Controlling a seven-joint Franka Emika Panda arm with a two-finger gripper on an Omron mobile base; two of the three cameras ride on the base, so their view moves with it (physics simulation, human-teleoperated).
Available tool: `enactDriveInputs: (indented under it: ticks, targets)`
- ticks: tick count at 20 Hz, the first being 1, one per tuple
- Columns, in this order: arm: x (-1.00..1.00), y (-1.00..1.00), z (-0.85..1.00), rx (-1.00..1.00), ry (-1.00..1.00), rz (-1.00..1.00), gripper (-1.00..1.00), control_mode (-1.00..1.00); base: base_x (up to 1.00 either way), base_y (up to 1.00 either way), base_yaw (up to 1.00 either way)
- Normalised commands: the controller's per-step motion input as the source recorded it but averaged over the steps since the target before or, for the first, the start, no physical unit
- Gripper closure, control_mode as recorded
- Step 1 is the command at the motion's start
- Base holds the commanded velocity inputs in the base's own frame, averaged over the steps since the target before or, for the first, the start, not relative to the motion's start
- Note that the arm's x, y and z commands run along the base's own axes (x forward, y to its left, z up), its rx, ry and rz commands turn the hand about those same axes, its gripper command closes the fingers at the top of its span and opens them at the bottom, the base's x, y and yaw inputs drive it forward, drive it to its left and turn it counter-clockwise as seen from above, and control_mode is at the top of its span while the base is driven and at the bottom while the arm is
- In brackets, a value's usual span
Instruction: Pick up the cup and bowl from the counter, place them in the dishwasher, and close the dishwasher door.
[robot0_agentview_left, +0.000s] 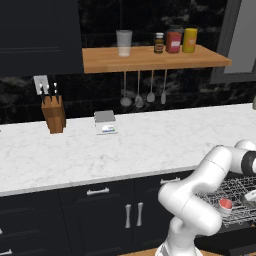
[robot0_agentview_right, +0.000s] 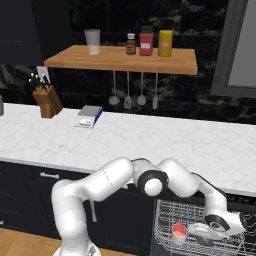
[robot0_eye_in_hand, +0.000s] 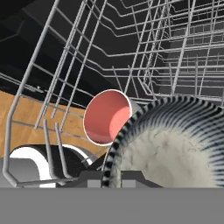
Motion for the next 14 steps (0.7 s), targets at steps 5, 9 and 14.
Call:
enactDriveInputs:
  ticks: [5, 9, 14]
  targets:
    - [0.29, -0.15, -0.11, 0.00, 0.00, 0.03, 1.00, -1.00, 0.00, 0.00, 0.00]
    - [0.38, -0.03, -0.14, 0.00, 0.00, 0.01, 1.00, -1.00, 0.00, 0.00, 0.00]
    - [0.13, 0.00, 0.00, 0.00, 0.00, 0.00, 1.00, -1.00, 0.00, 0.00, 0.00]
